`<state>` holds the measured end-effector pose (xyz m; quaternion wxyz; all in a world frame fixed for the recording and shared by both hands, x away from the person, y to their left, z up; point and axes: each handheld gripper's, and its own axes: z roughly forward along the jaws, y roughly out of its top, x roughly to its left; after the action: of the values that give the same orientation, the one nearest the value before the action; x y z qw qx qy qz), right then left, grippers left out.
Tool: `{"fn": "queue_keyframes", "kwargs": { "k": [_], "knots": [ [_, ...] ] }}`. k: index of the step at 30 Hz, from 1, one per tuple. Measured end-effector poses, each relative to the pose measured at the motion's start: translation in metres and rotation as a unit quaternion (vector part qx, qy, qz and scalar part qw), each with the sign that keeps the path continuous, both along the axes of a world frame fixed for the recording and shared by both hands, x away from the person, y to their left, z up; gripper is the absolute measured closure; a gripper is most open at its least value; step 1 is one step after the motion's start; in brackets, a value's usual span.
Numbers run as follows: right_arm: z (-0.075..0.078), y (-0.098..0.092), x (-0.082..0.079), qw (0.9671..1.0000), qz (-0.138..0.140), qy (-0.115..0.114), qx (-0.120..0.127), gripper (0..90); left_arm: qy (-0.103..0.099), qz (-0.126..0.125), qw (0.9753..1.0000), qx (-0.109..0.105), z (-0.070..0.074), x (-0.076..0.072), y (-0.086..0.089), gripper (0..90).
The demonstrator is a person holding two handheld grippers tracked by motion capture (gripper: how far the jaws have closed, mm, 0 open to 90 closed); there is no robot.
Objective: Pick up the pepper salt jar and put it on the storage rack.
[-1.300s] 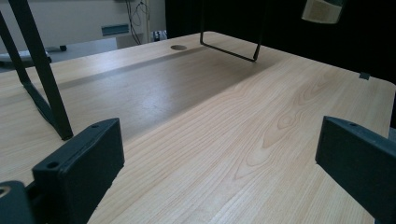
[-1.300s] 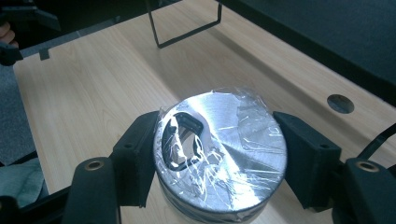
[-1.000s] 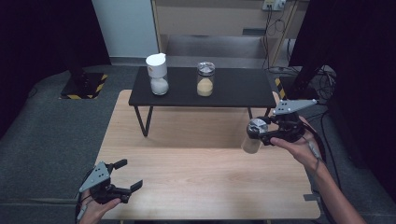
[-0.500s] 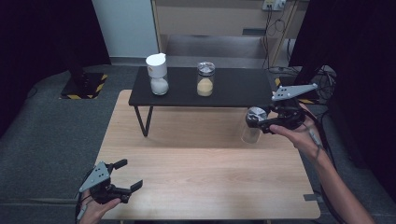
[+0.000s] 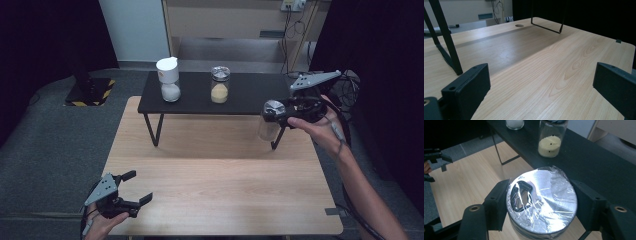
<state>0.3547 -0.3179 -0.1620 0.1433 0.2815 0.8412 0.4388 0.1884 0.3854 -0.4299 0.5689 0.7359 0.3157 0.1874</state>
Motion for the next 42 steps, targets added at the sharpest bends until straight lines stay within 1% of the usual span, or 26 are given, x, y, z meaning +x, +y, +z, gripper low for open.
{"fn": "queue_keyframes", "kwargs": {
  "k": [9,14,19,25,31,42],
  "knots": [
    [0.013,0.005,0.011,0.9998,-0.018,-0.002,-0.003,35.0,0.0,0.001,1.0,-0.001,0.0,0.0,0.0,0.0],
    [0.021,0.01,0.019,0.9993,-0.036,0.001,-0.006,35.0,0.0,0.001,1.0,-0.001,0.0,0.0,0.0,0.0],
    [0.025,0.014,0.025,0.999,-0.045,-0.003,-0.003,35.0,0.001,0.001,1.0,-0.001,0.0,0.0,0.001,0.0],
    [0.031,0.021,0.033,0.9981,-0.061,-0.005,-0.006,35.0,0.001,0.002,1.0,-0.002,0.0,0.0,0.001,0.0],
    [0.031,0.024,0.04,0.9967,-0.08,-0.007,0.001,35.0,0.001,0.002,1.0,-0.002,0.0,0.0,0.001,0.0],
    [0.028,0.029,0.052,0.9933,-0.115,-0.011,0.001,35.0,0.002,0.001,1.0,-0.005,-0.001,0.0,0.002,0.0]
  ]
}}
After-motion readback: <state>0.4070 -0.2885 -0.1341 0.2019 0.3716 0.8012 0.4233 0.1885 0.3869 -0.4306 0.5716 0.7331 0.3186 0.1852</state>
